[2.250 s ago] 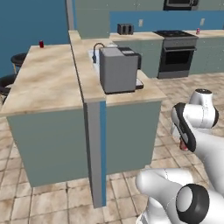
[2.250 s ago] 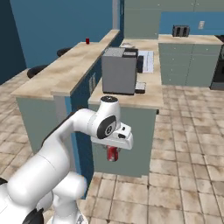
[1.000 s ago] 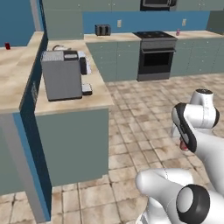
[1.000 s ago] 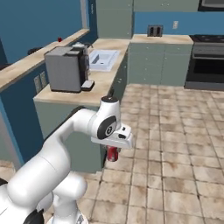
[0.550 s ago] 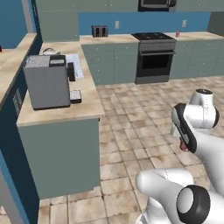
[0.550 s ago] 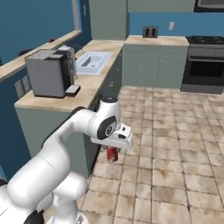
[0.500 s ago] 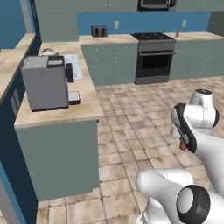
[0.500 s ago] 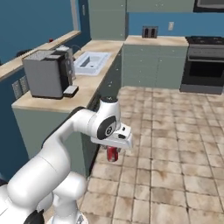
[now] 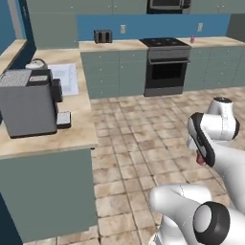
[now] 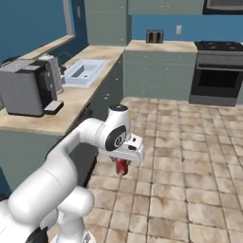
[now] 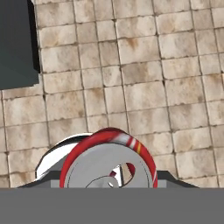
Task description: Four empty soda cans are scattered around the kitchen. Gather all the cans and cluster them next to the stove for recycling.
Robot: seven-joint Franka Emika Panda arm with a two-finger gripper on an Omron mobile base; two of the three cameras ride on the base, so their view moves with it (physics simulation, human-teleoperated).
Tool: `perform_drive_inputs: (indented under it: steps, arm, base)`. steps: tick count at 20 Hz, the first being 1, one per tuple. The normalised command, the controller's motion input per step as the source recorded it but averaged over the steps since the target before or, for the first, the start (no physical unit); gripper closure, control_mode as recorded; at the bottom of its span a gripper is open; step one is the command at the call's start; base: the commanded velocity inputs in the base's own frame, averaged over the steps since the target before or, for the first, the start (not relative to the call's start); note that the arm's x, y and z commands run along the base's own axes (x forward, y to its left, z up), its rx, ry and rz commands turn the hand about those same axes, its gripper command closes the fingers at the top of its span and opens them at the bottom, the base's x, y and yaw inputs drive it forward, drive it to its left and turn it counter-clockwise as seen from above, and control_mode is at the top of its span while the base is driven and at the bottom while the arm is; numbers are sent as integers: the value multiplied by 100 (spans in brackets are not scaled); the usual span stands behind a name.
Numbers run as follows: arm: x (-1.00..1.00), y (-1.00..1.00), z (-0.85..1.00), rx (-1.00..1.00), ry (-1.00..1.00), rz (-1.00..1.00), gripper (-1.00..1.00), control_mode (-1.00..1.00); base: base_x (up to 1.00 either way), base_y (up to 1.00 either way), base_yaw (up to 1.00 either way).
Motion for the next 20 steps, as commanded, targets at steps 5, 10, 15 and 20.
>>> perform_drive_inputs:
  steps: [5,10,15,20]
  arm:
    - [0,0,0,0,0,0,100,100]
    - [0,0,0,0,0,0,100,100]
    - [0,0,0,0,0,0,100,100]
    - [0,0,0,0,0,0,100,100]
  base:
    - [60,-50,1]
    - [60,-50,1]
    - [59,-51,0]
    - [58,-51,1]
